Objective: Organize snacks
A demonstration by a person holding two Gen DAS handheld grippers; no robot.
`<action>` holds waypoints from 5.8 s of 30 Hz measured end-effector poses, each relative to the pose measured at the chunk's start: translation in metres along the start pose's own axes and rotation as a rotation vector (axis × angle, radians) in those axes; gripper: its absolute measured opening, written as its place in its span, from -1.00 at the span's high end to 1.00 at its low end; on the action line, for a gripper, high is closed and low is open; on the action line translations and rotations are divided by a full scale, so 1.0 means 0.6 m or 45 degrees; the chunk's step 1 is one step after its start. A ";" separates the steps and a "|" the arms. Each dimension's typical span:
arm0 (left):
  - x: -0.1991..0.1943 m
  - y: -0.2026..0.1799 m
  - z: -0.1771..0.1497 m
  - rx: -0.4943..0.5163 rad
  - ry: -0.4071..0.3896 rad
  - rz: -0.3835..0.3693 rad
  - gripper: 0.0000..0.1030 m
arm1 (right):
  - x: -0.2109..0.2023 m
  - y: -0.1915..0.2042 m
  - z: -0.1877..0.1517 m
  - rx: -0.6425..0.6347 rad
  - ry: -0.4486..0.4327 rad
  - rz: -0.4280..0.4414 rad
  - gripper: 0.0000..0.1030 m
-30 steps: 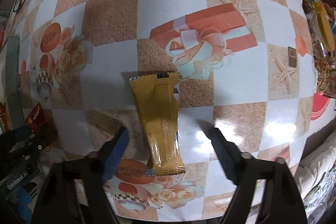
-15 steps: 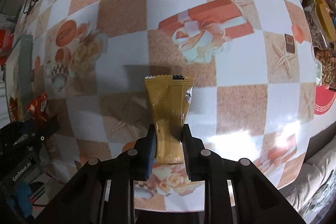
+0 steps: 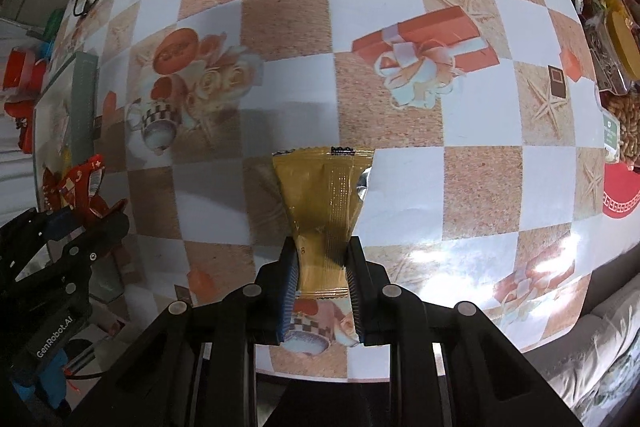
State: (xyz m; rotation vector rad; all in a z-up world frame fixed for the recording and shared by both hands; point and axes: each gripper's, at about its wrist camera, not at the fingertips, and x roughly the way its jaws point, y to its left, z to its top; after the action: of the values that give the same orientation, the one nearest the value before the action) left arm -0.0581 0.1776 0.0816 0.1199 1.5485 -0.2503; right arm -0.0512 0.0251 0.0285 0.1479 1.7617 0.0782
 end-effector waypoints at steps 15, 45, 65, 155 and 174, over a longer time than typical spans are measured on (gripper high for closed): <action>-0.031 0.043 -0.022 -0.050 -0.094 0.005 0.23 | -0.050 0.054 0.002 -0.104 -0.028 -0.008 0.52; -0.084 0.256 -0.105 -0.394 -0.211 0.050 0.23 | -0.064 0.324 0.034 -0.500 -0.084 -0.025 0.52; -0.083 0.335 -0.149 -0.510 -0.201 0.072 0.23 | -0.047 0.449 0.033 -0.669 -0.069 -0.021 0.52; -0.089 0.311 -0.127 -0.450 -0.133 0.236 -1.00 | -0.101 0.472 0.031 -0.750 -0.262 -0.130 -1.00; -0.094 0.313 -0.130 -0.458 -0.143 0.227 -1.00 | -0.102 0.483 0.023 -0.812 -0.279 -0.153 -1.00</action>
State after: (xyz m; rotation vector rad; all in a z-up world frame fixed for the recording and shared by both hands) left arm -0.0903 0.3823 0.1210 -0.0390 1.4374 0.1608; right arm -0.0098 0.3029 0.1241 -0.3977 1.4483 0.5093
